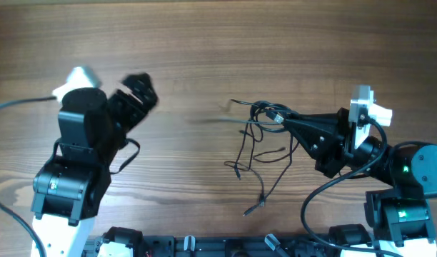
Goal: Untangle cables
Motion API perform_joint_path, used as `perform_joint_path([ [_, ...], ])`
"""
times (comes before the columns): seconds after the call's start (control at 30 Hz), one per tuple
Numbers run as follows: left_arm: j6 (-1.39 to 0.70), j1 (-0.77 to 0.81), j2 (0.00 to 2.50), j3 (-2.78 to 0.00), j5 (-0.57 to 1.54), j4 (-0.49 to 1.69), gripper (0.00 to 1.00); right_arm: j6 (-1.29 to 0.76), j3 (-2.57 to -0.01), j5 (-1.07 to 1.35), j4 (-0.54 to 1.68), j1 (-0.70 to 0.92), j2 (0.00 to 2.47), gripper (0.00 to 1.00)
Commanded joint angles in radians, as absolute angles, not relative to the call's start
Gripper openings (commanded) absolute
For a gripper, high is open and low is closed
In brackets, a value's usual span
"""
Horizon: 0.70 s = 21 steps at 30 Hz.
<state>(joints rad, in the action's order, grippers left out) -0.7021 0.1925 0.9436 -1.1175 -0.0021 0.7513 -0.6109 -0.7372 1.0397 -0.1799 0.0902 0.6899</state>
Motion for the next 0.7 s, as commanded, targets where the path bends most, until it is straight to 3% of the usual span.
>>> perform_joint_path([
  [0.0,-0.280,0.187,0.937,-1.117,0.194,0.882,1.00,-0.606,-0.751,1.037,-0.189,0.085,0.679,0.04],
  [0.1,-0.079,0.187,0.935,-1.117,0.321,0.898,1.00,-0.605,-0.751,1.038,-0.190,0.085,0.679,0.04],
  [0.3,0.336,0.187,0.937,-1.117,0.833,0.621,1.00,-0.604,-0.751,1.058,-0.189,0.085,0.679,0.04],
  [0.5,0.364,0.188,0.964,-1.117,1.163,0.437,1.00,-0.577,-0.751,1.102,-0.191,0.085,0.679,0.04],
  [0.67,0.364,0.208,1.042,-1.117,1.291,0.404,1.00,-0.577,-0.751,1.140,-0.212,0.085,0.679,0.05],
])
